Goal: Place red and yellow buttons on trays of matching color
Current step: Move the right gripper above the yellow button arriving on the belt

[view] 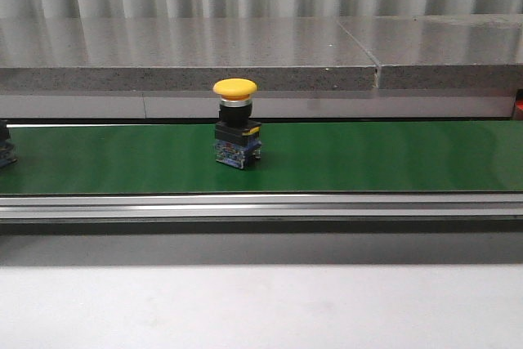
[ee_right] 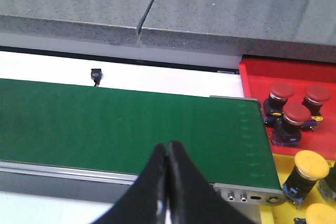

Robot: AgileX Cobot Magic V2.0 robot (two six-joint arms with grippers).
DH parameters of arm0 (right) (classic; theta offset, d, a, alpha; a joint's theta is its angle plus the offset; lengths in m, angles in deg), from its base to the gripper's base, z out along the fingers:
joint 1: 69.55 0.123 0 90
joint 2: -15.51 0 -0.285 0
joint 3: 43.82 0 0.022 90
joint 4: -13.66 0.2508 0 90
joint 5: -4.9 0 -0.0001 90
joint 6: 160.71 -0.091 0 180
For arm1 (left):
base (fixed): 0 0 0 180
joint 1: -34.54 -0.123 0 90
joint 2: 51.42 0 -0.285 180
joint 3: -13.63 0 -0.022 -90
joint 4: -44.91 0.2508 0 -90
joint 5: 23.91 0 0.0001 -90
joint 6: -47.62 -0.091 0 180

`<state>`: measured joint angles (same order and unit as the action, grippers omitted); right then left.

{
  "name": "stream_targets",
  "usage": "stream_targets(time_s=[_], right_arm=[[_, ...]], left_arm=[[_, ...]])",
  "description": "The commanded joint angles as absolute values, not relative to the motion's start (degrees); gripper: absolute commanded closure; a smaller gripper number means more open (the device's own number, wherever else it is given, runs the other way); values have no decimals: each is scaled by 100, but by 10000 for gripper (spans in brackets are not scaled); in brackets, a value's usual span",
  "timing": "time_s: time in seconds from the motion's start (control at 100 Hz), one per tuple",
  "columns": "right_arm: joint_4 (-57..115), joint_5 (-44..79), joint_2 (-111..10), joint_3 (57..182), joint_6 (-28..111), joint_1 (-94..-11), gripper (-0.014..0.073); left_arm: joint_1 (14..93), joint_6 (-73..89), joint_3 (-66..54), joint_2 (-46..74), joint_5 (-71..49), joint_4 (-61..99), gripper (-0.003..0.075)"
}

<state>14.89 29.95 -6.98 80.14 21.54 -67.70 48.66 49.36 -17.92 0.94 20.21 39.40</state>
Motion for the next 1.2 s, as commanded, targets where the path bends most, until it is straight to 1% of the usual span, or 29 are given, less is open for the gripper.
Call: stream_targets(time_s=[0.0,0.26,0.47,0.87,1.19], right_arm=[[1486,2529,-747,8163,2211,-6771,660],[1486,2529,-747,8163,2211,-6771,660],[1486,2529,-747,8163,2211,-6771,660],[1559,2536,-859,8211,2211,-6771,660],[1584,3262,-2107,9267,2222,-6771,660]], left_arm=[[4917,4935,-1873,-339,1776,3877,741],[4917,4935,-2326,-1592,2148,3853,741],[4917,4935,-2376,-2192,2597,3853,741],[4917,4935,-2376,-2247,2715,3853,741],[4917,4935,-2376,-2247,2725,3853,741]])
